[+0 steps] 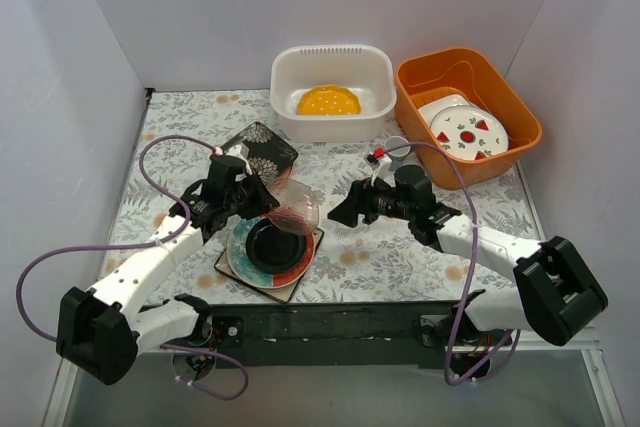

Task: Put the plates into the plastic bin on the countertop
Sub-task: Pick up the plate at the center of the board, then place the plate in the plastic bin.

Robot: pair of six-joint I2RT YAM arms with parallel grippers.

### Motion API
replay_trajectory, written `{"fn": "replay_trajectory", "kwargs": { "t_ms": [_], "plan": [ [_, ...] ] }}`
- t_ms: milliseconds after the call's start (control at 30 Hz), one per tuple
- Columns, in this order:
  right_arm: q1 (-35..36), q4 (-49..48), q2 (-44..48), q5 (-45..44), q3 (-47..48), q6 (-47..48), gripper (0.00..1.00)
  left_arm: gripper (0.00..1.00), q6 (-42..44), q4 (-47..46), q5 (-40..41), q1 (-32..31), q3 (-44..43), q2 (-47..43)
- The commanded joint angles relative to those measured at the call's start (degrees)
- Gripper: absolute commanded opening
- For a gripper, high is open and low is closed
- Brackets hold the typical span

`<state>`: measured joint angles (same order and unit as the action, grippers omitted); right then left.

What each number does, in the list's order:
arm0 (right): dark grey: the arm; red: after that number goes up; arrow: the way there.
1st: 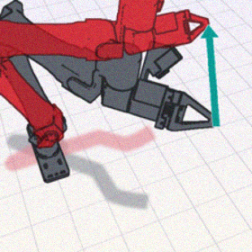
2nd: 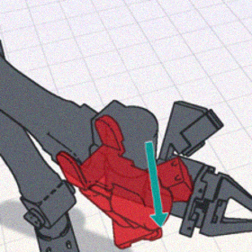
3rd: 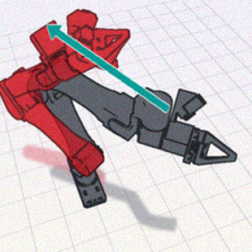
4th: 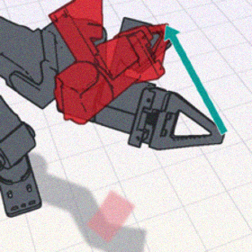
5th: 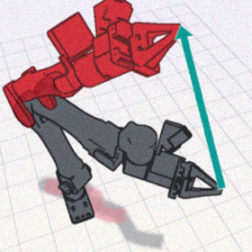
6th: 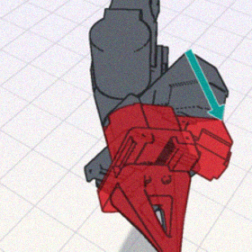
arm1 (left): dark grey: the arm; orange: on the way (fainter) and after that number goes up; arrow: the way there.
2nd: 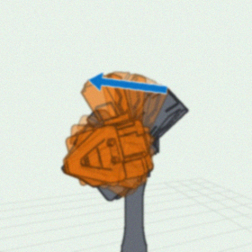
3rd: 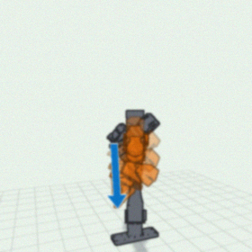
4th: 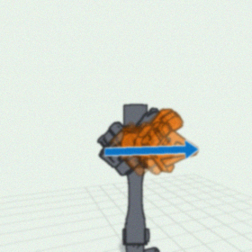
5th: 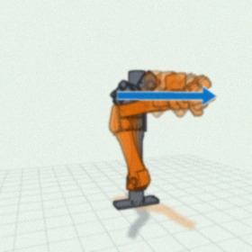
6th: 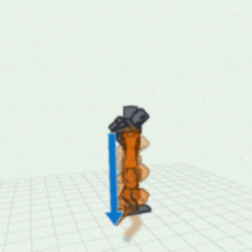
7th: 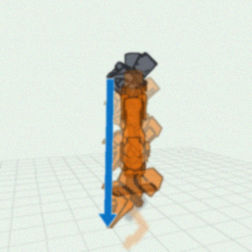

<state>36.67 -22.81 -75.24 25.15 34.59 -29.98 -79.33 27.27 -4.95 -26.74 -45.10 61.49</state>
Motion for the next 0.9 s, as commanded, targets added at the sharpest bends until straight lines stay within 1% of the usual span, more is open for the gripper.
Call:
{"fn": "replay_trajectory", "kwargs": {
  "t_ms": [0,200,400,567,667,767,867],
  "plan": [
    [-1.6,2.6,6.4,-3.3,-3.1,1.9,0.81,0.00,2.2,-7.2,-2.5,-0.2,-4.5,3.9],
    [-3.0,6.5,12.5,-6.2,-5.6,2.9,0.87,0.00,2.5,-12.5,-5.2,-0.2,-9.1,11.4],
    [-3.6,7.1,14.9,-6.9,-7.5,3.5,0.91,0.00,3.5,-13.8,-5.8,-0.2,-14.9,16.6],
    [-3.8,6.1,14.6,-5.8,-7.3,4.3,0.95,0.00,4.3,-14.3,-5.6,-0.2,-18.6,18.9],
    [-3.7,4.6,13.6,-4.2,-7.0,5.5,0.98,0.00,4.7,-14.2,-5.4,-0.2,-19.9,20.1],
    [-3.8,1.5,12.2,-1.2,-6.9,6.5,0.98,0.00,5.3,-13.9,-4.8,-0.2,-21.5,20.9],
    [-3.8,1.4,9.8,0.9,-5.3,7.9,0.98,0.00,5.5,-12.9,-3.9,0.1,-23.3,21.3]
  ]
}}
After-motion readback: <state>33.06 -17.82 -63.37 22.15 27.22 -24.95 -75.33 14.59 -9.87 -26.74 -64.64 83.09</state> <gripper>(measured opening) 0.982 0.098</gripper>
